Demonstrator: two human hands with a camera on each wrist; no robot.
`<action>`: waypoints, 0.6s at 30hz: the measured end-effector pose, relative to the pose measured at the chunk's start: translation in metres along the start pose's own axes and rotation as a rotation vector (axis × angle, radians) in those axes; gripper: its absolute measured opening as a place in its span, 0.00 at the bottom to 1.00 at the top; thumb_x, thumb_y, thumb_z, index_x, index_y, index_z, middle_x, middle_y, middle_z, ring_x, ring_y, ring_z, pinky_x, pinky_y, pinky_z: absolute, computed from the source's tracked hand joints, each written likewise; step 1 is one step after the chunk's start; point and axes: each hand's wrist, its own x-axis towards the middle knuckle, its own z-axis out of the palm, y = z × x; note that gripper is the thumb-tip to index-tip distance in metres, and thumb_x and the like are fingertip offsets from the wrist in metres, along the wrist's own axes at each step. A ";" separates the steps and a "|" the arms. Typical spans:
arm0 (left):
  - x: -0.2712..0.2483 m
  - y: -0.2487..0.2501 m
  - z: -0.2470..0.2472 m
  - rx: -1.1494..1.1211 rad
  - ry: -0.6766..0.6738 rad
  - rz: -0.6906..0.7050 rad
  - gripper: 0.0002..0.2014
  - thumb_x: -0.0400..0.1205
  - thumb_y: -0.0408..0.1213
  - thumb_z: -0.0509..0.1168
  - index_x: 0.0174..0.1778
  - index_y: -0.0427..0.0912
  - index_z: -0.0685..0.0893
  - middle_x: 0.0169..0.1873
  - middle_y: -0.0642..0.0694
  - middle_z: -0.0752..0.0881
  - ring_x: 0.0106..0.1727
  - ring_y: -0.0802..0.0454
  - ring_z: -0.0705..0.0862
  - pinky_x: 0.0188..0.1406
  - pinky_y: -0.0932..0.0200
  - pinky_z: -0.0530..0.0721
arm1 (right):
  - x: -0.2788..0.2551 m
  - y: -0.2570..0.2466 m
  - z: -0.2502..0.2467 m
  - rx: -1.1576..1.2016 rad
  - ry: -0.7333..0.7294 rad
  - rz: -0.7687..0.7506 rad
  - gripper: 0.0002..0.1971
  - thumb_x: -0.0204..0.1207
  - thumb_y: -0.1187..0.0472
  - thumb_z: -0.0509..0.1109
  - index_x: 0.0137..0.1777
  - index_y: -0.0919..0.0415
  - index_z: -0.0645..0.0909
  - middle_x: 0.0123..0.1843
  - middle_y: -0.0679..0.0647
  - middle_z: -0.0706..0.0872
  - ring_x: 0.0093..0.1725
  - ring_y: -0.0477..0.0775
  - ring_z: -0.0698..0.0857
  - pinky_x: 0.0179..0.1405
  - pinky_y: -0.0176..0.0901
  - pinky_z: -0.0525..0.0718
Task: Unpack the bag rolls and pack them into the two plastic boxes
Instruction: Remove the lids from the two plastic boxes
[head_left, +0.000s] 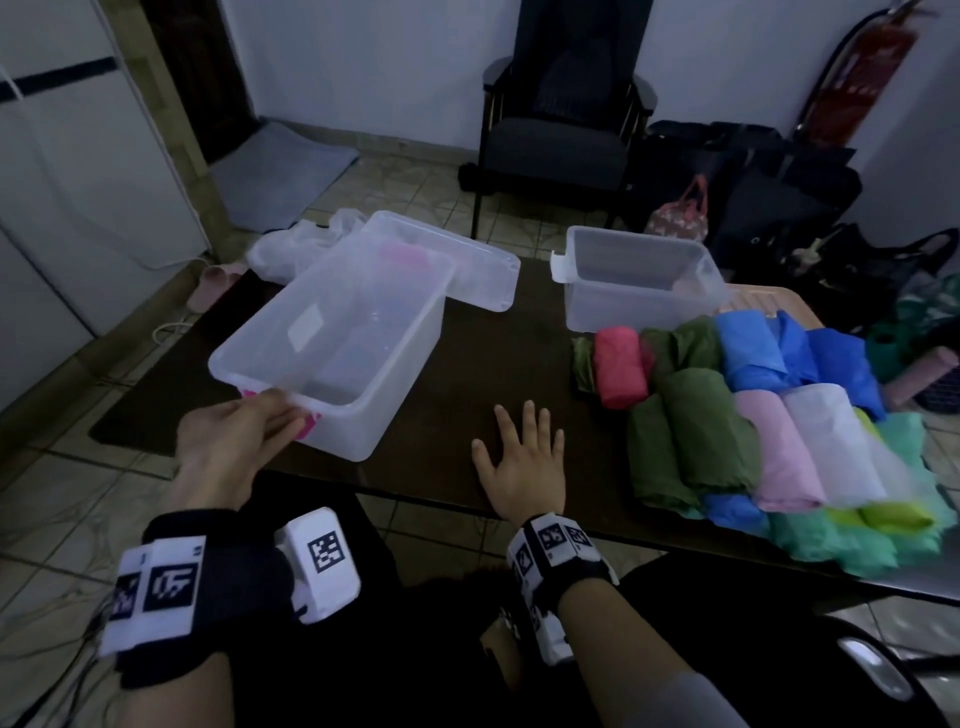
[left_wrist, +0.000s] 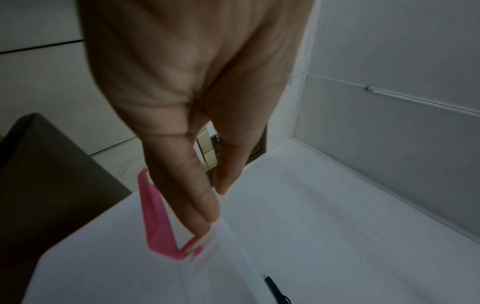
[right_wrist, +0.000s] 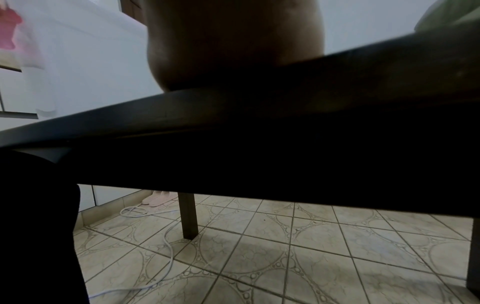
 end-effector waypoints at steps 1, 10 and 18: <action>0.000 0.000 -0.001 -0.001 -0.008 0.008 0.12 0.81 0.29 0.65 0.58 0.26 0.79 0.40 0.38 0.85 0.42 0.53 0.86 0.33 0.70 0.87 | 0.000 0.000 0.000 0.002 0.001 -0.001 0.31 0.82 0.38 0.47 0.83 0.46 0.49 0.85 0.57 0.44 0.84 0.58 0.41 0.81 0.56 0.38; -0.002 0.016 -0.001 0.587 0.149 0.301 0.37 0.65 0.62 0.61 0.61 0.35 0.77 0.57 0.30 0.82 0.57 0.33 0.82 0.62 0.41 0.78 | 0.007 0.003 -0.015 0.112 -0.137 0.020 0.30 0.83 0.42 0.52 0.83 0.48 0.53 0.85 0.56 0.46 0.84 0.57 0.42 0.81 0.55 0.41; -0.054 -0.020 0.114 0.776 -0.252 0.571 0.15 0.83 0.37 0.61 0.66 0.46 0.79 0.61 0.50 0.83 0.61 0.53 0.82 0.58 0.63 0.73 | 0.002 0.020 -0.095 0.143 0.288 0.186 0.17 0.78 0.60 0.59 0.65 0.55 0.79 0.65 0.57 0.78 0.67 0.60 0.72 0.63 0.54 0.71</action>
